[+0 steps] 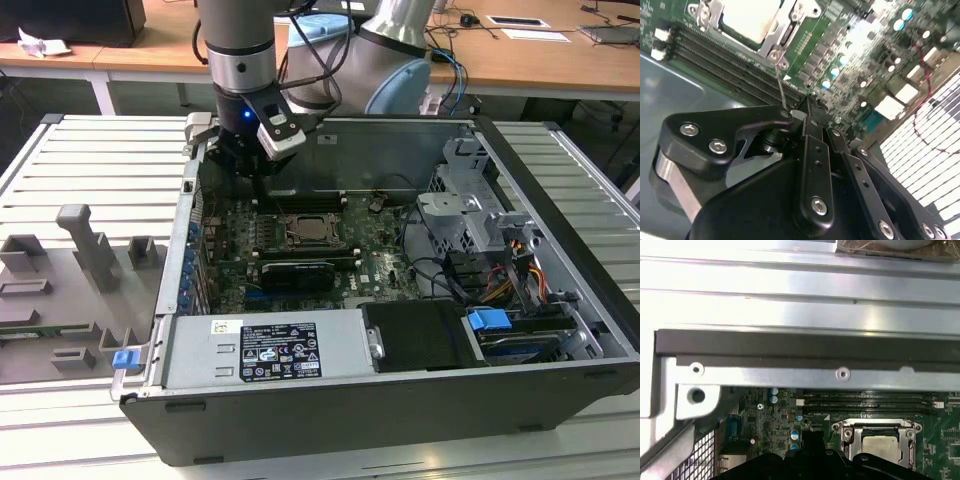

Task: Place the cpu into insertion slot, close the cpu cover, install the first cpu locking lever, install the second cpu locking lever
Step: 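Install the first cpu locking lever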

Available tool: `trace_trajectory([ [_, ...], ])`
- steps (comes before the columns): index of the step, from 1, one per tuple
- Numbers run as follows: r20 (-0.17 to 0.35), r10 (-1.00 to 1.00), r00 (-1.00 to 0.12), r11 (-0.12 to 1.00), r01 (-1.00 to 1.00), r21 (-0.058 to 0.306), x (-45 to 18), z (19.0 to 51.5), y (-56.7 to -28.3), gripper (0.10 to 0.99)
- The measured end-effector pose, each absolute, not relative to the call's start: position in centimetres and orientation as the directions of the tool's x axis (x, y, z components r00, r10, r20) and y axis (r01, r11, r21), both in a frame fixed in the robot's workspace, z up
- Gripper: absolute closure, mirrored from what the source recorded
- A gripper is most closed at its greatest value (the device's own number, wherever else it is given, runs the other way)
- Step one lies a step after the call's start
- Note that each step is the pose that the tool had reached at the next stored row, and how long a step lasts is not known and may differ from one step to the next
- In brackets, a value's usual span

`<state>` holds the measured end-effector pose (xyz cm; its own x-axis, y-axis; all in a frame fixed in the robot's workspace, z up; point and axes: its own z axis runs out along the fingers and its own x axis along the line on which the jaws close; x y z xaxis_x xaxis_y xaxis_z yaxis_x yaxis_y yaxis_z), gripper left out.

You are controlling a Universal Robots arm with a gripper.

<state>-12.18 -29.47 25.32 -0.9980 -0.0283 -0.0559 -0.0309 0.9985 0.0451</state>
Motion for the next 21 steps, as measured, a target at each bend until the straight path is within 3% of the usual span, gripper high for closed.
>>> trace_trajectory([
  [21,-0.054,-0.028,-0.998,0.998,-0.031,0.052,-6.5,23.8,-29.0,0.980],
])
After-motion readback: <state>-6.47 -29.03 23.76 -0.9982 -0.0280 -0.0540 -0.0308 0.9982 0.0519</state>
